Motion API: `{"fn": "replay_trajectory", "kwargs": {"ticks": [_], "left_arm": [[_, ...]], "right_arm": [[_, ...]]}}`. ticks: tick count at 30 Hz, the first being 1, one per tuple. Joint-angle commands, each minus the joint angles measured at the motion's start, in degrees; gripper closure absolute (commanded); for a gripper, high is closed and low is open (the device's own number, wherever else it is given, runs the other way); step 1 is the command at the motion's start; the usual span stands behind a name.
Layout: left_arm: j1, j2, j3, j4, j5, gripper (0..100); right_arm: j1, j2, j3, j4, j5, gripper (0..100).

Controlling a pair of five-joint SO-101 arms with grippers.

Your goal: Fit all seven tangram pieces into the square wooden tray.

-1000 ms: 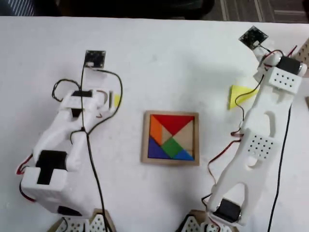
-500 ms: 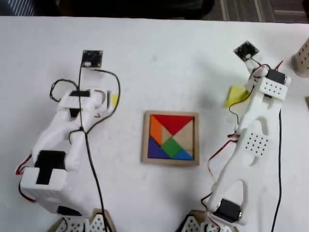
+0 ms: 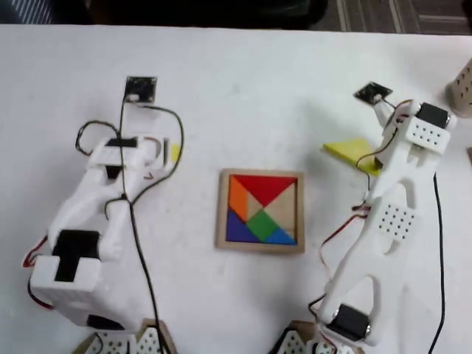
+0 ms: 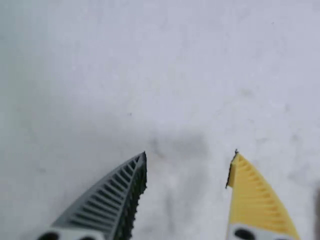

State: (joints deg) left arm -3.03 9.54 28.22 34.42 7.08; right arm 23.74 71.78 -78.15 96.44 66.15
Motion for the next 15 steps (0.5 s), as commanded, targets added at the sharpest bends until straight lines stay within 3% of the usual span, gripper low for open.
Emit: {"fn": "replay_trajectory", "kwargs": {"ticks": [1, 10, 15], "left_arm": [[-0.92, -0.22, -3.34, 0.09, 0.53, 72], [-0.92, -0.22, -3.34, 0.09, 0.53, 72], [-0.92, -0.22, -3.25, 0.09, 0.53, 72]], "right_arm": [[2.33, -5.32, 2.37, 2.77, -0.53, 98.1], [1.27, -30.37, 32.44, 0.57, -1.76, 98.1], [-0.66, -32.13, 34.90, -16.84, -10.64, 98.1]]}}
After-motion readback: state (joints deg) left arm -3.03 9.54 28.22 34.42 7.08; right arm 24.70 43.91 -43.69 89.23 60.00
